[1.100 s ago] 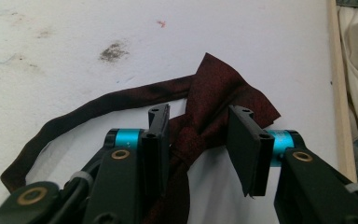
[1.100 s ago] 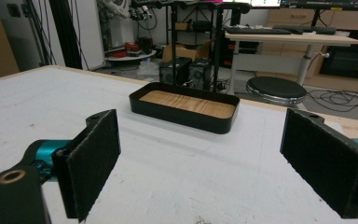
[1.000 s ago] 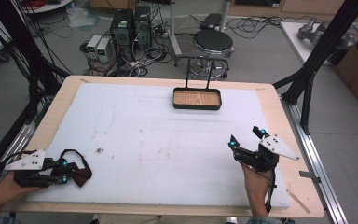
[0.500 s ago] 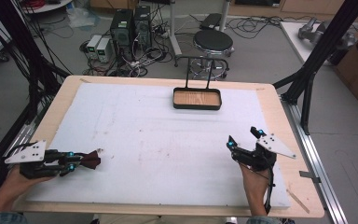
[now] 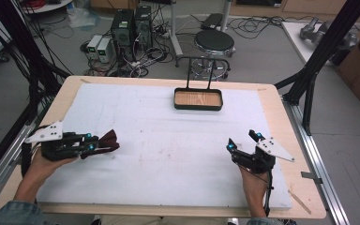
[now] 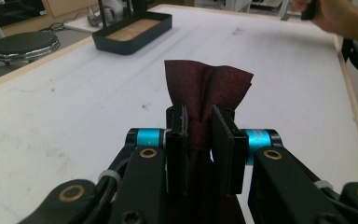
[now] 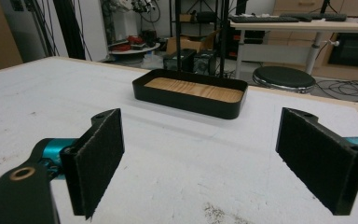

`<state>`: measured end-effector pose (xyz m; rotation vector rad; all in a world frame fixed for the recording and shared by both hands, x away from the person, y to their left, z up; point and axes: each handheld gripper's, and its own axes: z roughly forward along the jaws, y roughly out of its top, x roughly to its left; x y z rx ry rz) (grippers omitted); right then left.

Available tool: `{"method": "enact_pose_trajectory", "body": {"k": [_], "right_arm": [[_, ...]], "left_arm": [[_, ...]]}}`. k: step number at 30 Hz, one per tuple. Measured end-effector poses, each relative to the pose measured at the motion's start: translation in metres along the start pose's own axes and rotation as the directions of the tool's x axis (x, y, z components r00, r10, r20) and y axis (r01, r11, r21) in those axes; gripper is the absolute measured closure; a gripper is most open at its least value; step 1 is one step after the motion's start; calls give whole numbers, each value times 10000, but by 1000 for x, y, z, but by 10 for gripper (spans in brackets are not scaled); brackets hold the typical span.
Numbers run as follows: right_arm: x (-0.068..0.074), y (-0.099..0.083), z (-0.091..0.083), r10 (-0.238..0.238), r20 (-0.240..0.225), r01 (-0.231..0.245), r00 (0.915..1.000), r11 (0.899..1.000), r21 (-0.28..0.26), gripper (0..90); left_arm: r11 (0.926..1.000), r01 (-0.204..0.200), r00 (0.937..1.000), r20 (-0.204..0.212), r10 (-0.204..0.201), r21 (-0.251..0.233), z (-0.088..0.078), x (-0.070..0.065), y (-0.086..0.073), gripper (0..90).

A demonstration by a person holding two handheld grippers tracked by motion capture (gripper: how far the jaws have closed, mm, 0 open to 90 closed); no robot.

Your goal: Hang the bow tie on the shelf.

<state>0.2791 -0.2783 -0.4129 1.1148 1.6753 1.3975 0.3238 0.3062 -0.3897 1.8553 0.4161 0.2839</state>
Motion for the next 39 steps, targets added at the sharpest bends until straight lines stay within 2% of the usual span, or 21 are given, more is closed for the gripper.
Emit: {"method": "enact_pose_trajectory", "body": {"k": [1,3,4,5,6,10,12,13,14,15,19,20,21,22,23,24,26,29,30,35,39], "right_arm": [[0,0,0,-3,14,3,10000,10000,-5,138],[0,0,0,-56,29,56,10000,10000,-55,138],[0,0,0,-113,54,113,9999,9999,-94,138],[0,-1,0,-93,45,93,9999,9999,-89,138],[0,-1,0,-93,45,93,9999,9999,-89,138],[-2,-5,3,-73,36,73,10000,10000,-20,134],[-1,-6,4,-149,57,149,9999,9999,4,134],[-1,-6,4,-154,22,154,9999,9999,-1,134],[-1,-6,4,-158,17,158,9999,9999,4,132],[0,-6,4,-197,39,197,9998,9998,-30,128],[0,-7,5,-222,20,222,9998,9997,-55,125],[0,-7,6,-269,36,270,9996,9996,-47,125],[0,-7,6,-329,37,329,9995,9994,-46,125],[0,-7,6,-329,37,329,9995,9994,-46,125],[0,-8,7,-330,14,330,9995,9995,5,125],[0,-8,7,-330,14,330,9995,9995,5,125],[1,-10,7,-326,-13,326,9995,9995,17,126],[2,-12,8,-285,-32,286,9996,9996,34,126],[1,-13,8,-358,-68,359,9993,9994,37,126],[4,-13,9,-490,-89,491,9988,9987,153,126],[4,-15,10,-510,-148,512,9986,9986,143,125]], "left_arm": [[10000,0,10000,0,0,0,0,0,0,756],[9999,136,9999,86,-137,45,16,6,13,757],[9999,136,9999,86,-137,45,16,6,13,757],[9997,237,9996,177,-239,110,26,9,23,757],[9997,237,9996,177,-239,110,26,9,23,756],[9992,322,9990,310,-329,227,49,14,40,756],[9994,248,9990,371,-257,232,66,17,50,756],[9994,248,9990,371,-257,232,66,17,50,756],[9997,238,9986,460,-241,91,77,19,56,756],[9997,238,9986,460,-241,91,77,19,56,756],[9999,143,9984,546,-142,-9,100,23,70,756],[9999,109,9981,615,-107,-37,111,25,76,756],[10000,81,9982,587,-79,-35,119,27,81,756],[10000,81,9982,587,-79,-35,119,27,81,756],[10000,58,9985,539,-57,-19,132,30,87,756],[10000,58,9985,539,-57,-19,132,30,87,756],[10000,61,9990,444,-63,33,145,34,94,756],[9999,95,9991,410,-92,-75,162,40,103,757],[9997,70,9994,345,-61,-247,173,44,108,757],[9980,64,10000,24,-62,-626,193,54,118,757],[9964,160,9998,-100,-169,-836,202,60,123,758]]}}
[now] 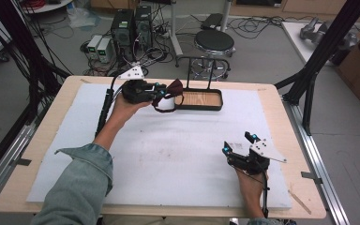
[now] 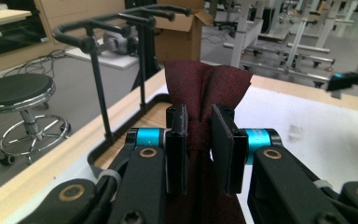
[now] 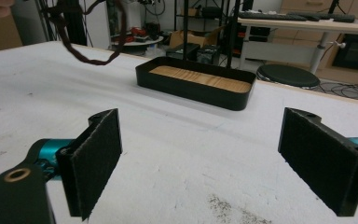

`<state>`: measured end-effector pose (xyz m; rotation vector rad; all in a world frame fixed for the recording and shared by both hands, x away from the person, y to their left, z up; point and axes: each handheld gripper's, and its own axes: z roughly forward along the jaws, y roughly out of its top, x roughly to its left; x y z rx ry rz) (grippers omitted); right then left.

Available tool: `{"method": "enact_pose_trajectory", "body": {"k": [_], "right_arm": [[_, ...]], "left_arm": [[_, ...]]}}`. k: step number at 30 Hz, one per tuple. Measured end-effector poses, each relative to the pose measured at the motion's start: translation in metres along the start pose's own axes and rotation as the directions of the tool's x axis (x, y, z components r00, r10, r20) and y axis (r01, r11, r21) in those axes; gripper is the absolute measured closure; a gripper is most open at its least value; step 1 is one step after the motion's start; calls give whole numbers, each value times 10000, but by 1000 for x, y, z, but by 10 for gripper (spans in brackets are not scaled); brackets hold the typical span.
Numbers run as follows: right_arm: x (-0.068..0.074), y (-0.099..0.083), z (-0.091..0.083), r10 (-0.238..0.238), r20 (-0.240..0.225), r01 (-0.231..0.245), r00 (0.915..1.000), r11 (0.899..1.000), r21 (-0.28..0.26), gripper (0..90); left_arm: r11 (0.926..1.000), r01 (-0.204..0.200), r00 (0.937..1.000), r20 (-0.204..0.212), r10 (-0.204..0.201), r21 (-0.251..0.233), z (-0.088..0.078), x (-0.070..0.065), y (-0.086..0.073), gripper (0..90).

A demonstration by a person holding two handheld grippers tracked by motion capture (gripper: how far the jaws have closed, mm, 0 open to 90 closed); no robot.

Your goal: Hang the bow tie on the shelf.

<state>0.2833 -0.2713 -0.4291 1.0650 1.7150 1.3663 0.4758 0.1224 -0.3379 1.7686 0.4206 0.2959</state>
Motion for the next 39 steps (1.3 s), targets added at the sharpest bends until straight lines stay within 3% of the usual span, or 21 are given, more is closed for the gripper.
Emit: {"method": "enact_pose_trajectory", "body": {"k": [4,5,12,25,37,39], "right_arm": [[-1,-1,0,66,-75,-66,10000,10000,-7,126],[-1,-1,1,113,-102,-113,9999,9999,-16,125],[-1,-2,2,89,-132,-89,9999,10000,-13,126],[-1,-3,2,136,-152,-135,9998,9999,5,126],[-1,-3,1,90,-188,-90,9998,10000,-6,125],[-1,-3,1,151,-208,-151,9997,9999,5,125]], "left_arm": [[9998,-90,9996,-265,85,-189,7,8,6,758],[9990,-98,9988,-474,77,-435,8,12,8,758],[9965,97,9973,-714,-156,-832,11,24,13,758],[9953,-261,9953,-954,171,-936,23,36,35,760],[9947,-262,9933,-1143,147,-992,39,43,39,761],[9947,-301,9901,-1391,163,-981,41,45,38,761]]}}
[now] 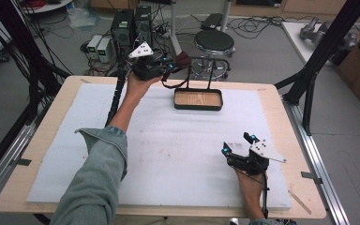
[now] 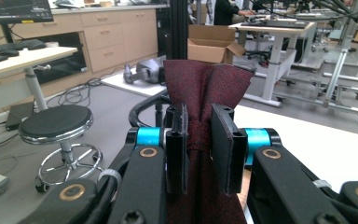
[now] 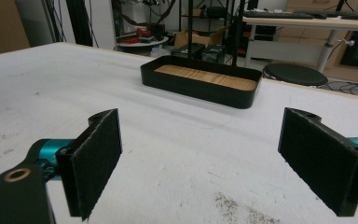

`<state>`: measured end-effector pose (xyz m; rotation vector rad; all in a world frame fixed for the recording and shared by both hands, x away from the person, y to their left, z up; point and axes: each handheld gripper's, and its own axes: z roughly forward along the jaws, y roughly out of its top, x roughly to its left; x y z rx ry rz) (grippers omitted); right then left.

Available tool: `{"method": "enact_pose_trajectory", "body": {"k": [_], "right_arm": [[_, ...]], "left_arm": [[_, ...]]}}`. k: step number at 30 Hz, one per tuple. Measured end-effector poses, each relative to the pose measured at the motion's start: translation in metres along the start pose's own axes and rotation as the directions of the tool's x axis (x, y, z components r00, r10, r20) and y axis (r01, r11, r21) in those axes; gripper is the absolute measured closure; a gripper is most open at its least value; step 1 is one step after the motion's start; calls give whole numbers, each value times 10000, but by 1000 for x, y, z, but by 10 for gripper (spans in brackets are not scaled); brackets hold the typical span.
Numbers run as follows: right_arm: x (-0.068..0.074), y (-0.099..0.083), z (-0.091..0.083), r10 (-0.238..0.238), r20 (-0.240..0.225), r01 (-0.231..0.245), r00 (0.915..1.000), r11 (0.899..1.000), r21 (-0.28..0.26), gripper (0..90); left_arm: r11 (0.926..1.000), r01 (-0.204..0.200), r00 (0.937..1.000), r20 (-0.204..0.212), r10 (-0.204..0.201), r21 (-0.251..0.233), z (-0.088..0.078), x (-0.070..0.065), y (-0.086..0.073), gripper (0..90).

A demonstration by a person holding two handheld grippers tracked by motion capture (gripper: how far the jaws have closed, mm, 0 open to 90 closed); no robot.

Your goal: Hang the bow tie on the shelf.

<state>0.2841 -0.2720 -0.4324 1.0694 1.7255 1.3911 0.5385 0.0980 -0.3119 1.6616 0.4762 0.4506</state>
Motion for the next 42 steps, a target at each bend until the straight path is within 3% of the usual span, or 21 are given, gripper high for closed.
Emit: {"method": "enact_pose_trajectory", "body": {"k": [5,9,12,16,35,42], "right_arm": [[0,0,0,57,-57,-57,10000,10000,34,126],[0,0,0,-41,-71,42,10000,10000,30,126],[0,0,0,-41,-56,42,10000,10000,35,126],[0,-1,1,-5,-57,6,10000,10000,32,126],[0,-1,0,15,-55,-15,10000,10000,45,126],[0,-1,1,8,-47,-8,10000,10000,14,125]], "left_arm": [[9999,-30,9996,-291,34,139,1,4,-1,761],[9997,251,9981,-569,-250,12,-1,10,-3,760],[9997,217,9973,-707,-210,91,0,11,-5,760],[9988,489,9961,-740,-485,26,-1,16,-8,760],[9966,726,9934,-920,-688,383,-5,21,-19,715],[9981,389,9965,-764,-352,475,-16,18,-15,649]]}}
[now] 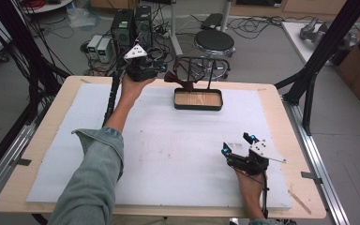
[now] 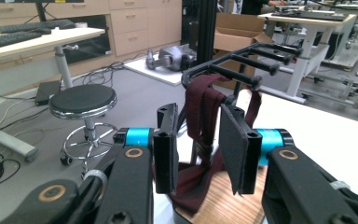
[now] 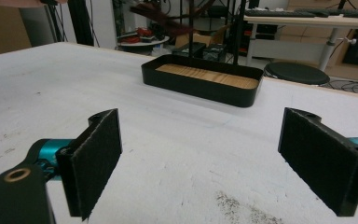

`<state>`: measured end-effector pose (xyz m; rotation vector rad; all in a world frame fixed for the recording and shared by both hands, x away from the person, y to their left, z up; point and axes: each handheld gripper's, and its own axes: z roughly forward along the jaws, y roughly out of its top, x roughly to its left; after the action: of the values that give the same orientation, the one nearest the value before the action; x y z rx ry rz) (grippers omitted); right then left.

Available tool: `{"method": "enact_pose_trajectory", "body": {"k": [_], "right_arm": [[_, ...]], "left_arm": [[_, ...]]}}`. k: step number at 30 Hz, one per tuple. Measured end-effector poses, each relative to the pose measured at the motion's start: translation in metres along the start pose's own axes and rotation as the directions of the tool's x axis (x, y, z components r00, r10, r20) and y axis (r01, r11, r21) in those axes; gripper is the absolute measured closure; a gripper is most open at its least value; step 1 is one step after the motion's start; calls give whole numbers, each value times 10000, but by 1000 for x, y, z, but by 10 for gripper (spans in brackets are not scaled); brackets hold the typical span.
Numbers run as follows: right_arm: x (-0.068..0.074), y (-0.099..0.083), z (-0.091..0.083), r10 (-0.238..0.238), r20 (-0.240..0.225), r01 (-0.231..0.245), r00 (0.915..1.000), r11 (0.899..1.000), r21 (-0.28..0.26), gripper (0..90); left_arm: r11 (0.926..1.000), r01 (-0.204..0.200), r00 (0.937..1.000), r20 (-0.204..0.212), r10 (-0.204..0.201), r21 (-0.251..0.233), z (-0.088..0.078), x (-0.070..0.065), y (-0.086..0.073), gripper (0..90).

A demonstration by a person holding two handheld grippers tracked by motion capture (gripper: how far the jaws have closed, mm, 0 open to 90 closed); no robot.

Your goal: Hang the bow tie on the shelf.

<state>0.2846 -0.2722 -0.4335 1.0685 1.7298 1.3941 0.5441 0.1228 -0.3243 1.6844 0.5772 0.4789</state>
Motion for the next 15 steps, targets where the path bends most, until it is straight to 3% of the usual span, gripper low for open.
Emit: {"method": "enact_pose_trajectory", "body": {"k": [15], "right_arm": [[0,1,2,67,33,-67,10000,10000,54,124]], "left_arm": [[9989,-463,9989,67,463,-33,-63,-12,7,515]]}}
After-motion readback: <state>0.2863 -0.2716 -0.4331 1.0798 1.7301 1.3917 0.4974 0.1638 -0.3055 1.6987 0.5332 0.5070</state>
